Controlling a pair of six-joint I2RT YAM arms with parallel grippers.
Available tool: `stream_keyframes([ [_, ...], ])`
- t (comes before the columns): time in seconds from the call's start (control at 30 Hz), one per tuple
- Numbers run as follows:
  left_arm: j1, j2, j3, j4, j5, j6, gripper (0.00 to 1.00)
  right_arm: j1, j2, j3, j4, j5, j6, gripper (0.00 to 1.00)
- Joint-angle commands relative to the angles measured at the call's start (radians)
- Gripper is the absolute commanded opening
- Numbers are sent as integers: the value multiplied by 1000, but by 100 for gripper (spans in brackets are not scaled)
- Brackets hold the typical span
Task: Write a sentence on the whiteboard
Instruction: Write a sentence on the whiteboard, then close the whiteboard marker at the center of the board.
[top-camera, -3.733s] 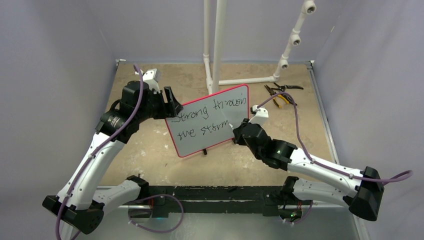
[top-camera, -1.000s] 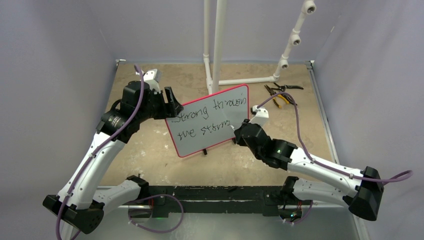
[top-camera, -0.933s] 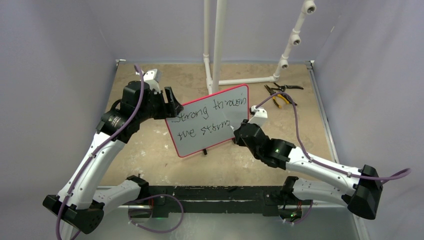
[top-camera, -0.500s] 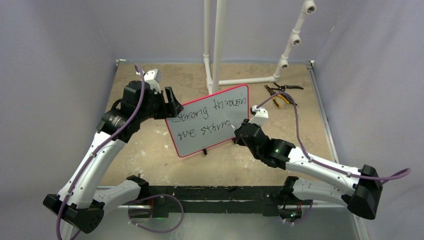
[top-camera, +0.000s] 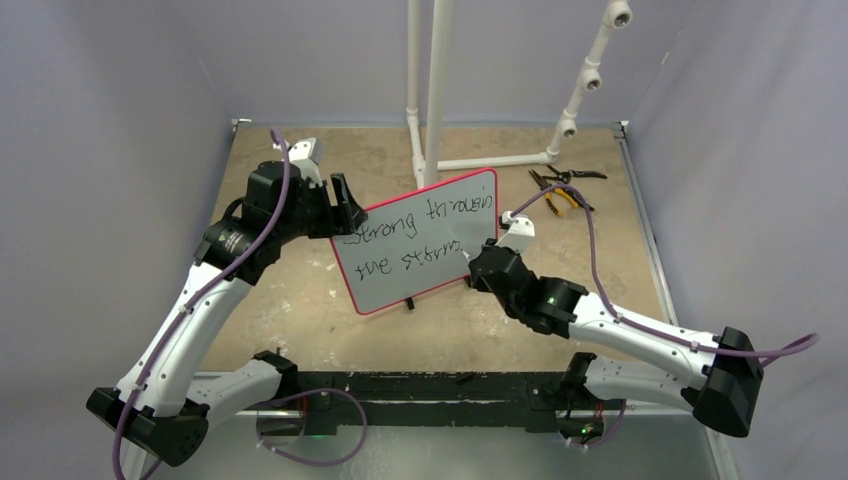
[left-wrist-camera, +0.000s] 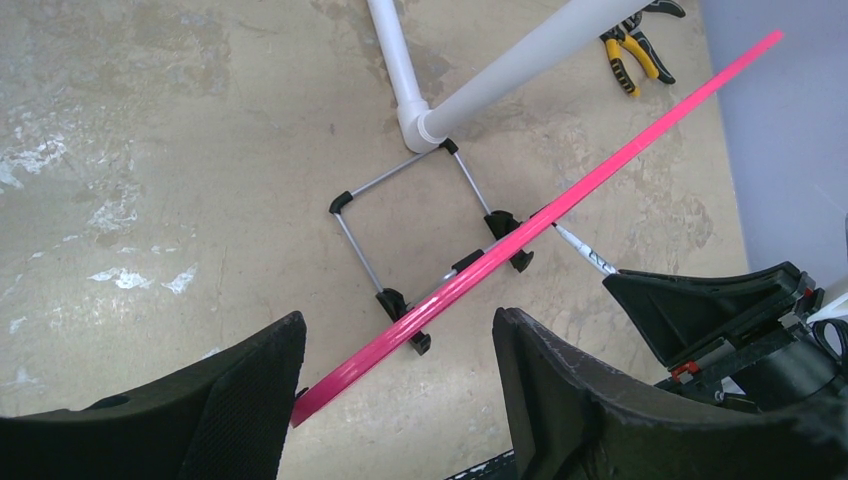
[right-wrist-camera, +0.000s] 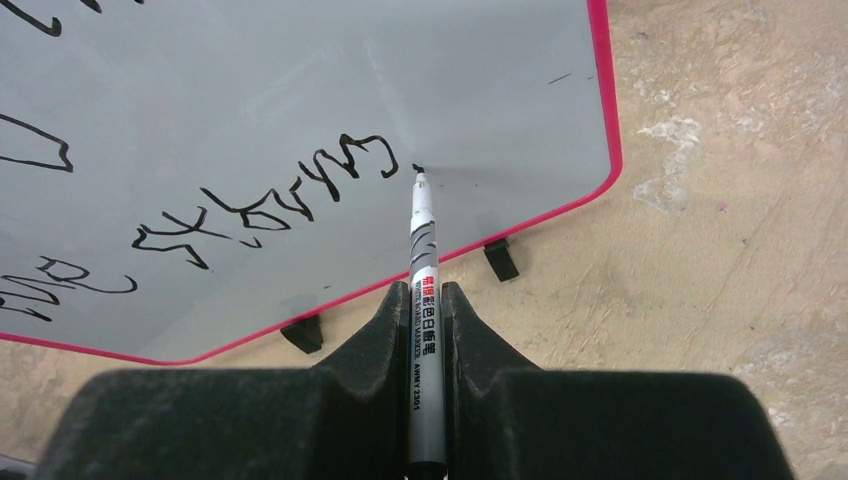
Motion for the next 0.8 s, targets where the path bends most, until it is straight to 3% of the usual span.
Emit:
stream_keyframes([
  [0.0,-2,-9,36,30,24,46,71,-5,-40,63,-49,38,24,0],
  [0.17,-2,11,152,-7,-42,178,72,-4,-151,88,-153,-72,-18,0],
  [0.27,-2,32,235,-9,-38,278,78,-5,-228,95,-170,-139,-85,0],
  [0.43,-4,98,370,-8,112,409,80,-5,-273,177,-273,-144,-129,0],
  [0.53,-72,128,372,25,165,400,80,-5,-252,244,-339,-116,-145,0],
  [0.77,-338,119,196,201,69,228,79,-4,-232,299,-414,-61,-151,0],
])
